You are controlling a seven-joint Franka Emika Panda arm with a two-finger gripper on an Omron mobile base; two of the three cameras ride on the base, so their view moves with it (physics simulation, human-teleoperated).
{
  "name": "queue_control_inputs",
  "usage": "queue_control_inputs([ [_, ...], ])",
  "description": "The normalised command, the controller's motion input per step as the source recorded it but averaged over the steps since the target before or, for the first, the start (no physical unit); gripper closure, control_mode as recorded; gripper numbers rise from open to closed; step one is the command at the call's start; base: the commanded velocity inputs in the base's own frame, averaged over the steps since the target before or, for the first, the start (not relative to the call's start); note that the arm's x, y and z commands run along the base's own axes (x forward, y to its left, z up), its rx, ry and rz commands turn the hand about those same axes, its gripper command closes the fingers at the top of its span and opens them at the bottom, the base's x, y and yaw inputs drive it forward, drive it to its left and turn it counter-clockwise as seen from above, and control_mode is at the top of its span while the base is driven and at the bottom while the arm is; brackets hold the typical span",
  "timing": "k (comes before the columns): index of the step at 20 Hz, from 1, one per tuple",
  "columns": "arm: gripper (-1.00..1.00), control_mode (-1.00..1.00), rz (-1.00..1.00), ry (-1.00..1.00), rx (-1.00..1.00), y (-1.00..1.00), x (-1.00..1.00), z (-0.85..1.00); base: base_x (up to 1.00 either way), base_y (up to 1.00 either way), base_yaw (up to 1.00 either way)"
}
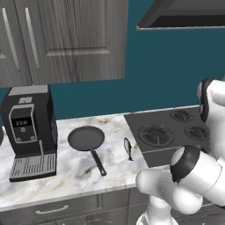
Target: Place both pans onto different burners. Then place the mushroom and the fish on different pans.
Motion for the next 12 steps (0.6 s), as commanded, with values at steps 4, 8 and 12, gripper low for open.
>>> queue_control_inputs([
  [4,-1.0,-1.0,0.1,0.0,0.0,0.67,-0.29,0.24,0.0,0.0,0.0],
  [8,-1.0,-1.0,0.09,0.0,0.0,0.65,-0.39,0.1,0.0,0.0,0.0],
  [12,-1.0,-1.0,0.08,0.0,0.0,0.67,-0.41,0.04,0.0,0.0,0.0],
])
